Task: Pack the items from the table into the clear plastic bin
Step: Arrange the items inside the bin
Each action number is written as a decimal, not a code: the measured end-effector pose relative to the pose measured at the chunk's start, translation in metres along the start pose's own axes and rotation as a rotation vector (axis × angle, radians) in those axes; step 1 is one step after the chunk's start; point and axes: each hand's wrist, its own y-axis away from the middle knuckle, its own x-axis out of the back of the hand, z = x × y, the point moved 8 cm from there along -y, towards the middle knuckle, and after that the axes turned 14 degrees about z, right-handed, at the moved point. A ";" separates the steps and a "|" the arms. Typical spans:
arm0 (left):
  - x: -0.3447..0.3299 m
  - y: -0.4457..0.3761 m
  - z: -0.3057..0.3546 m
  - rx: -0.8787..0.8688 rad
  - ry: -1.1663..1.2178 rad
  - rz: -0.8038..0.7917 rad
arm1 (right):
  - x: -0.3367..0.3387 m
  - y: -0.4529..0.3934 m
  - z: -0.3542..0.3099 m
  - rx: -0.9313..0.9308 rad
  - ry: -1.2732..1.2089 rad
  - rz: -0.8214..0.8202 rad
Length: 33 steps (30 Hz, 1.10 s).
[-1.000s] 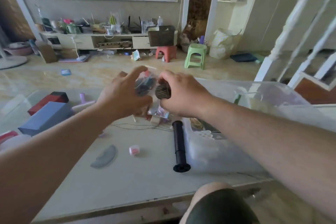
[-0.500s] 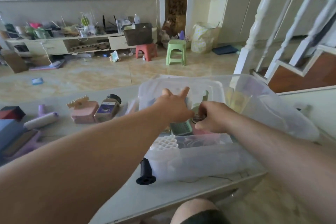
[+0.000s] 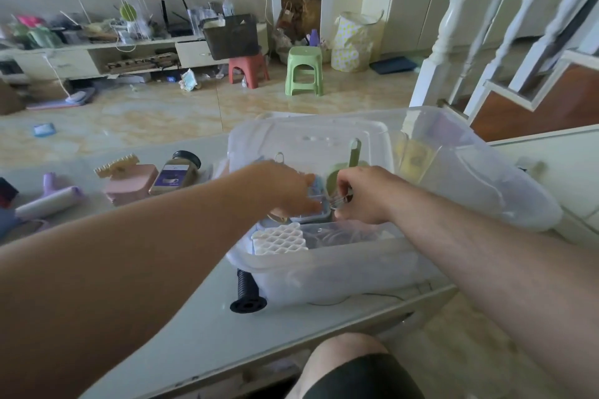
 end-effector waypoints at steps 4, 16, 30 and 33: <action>0.035 0.026 -0.042 -0.027 -0.090 0.405 | 0.026 -0.001 -0.016 0.056 0.223 0.139; 0.026 0.047 -0.087 0.357 0.522 0.650 | -0.032 -0.030 -0.136 0.367 0.089 -0.118; -0.015 0.105 -0.161 0.493 0.736 0.782 | 0.050 -0.036 -0.143 0.199 -0.349 0.382; -0.074 0.136 -0.206 0.624 0.619 0.589 | 0.063 -0.022 -0.197 0.343 -0.391 0.400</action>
